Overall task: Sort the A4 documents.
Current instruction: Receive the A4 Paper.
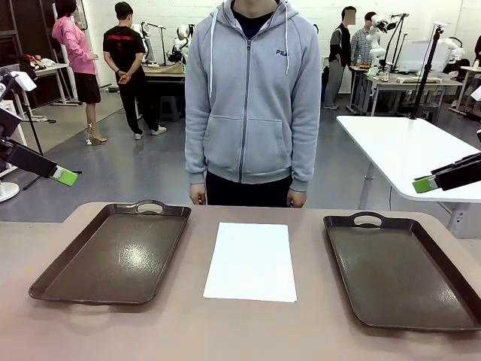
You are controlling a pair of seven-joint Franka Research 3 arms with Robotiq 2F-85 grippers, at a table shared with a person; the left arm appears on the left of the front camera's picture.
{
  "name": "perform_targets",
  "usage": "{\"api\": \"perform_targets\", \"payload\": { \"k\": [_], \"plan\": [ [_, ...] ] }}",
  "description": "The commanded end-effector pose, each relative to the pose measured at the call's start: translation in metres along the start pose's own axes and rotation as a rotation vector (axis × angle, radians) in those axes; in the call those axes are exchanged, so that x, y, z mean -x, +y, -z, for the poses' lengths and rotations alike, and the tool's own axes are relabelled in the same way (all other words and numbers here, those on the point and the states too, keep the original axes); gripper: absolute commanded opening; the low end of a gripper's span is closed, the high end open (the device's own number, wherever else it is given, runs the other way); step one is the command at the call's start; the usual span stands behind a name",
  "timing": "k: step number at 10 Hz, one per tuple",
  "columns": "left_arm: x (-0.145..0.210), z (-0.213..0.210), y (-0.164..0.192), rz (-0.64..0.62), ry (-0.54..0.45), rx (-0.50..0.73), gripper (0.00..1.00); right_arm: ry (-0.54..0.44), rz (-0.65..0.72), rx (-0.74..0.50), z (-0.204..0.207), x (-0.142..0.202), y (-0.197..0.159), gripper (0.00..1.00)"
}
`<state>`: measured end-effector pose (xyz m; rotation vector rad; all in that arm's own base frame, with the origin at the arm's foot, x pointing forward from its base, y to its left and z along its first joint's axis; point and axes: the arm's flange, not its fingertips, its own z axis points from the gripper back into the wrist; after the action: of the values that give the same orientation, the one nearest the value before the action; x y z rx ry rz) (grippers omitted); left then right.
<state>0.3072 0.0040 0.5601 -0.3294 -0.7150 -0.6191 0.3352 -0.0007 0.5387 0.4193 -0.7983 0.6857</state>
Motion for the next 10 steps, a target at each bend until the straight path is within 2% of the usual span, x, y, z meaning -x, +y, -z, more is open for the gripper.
{"api": "perform_targets", "payload": {
  "k": [1,4,5,6,10],
  "plan": [
    [0.062,0.027,-0.037,-0.015,0.013,-0.018,1.0,0.01,0.0,0.015,0.011,0.052,0.03,1.0],
    [0.061,0.028,-0.038,-0.008,0.008,-0.003,1.0,0.01,0.001,0.022,0.007,0.052,0.029,1.0],
    [0.06,0.027,-0.037,-0.005,0.013,0.006,1.0,0.008,0.008,0.022,-0.004,0.002,-0.003,1.0],
    [-0.001,0.001,-0.002,0.0,0.005,0.002,1.0,0.008,0.008,0.022,-0.004,0.002,-0.003,1.0],
    [-0.001,0.001,-0.002,0.0,0.005,0.002,1.0,0.008,0.008,0.022,-0.004,0.002,-0.003,1.0]
  ]
}}
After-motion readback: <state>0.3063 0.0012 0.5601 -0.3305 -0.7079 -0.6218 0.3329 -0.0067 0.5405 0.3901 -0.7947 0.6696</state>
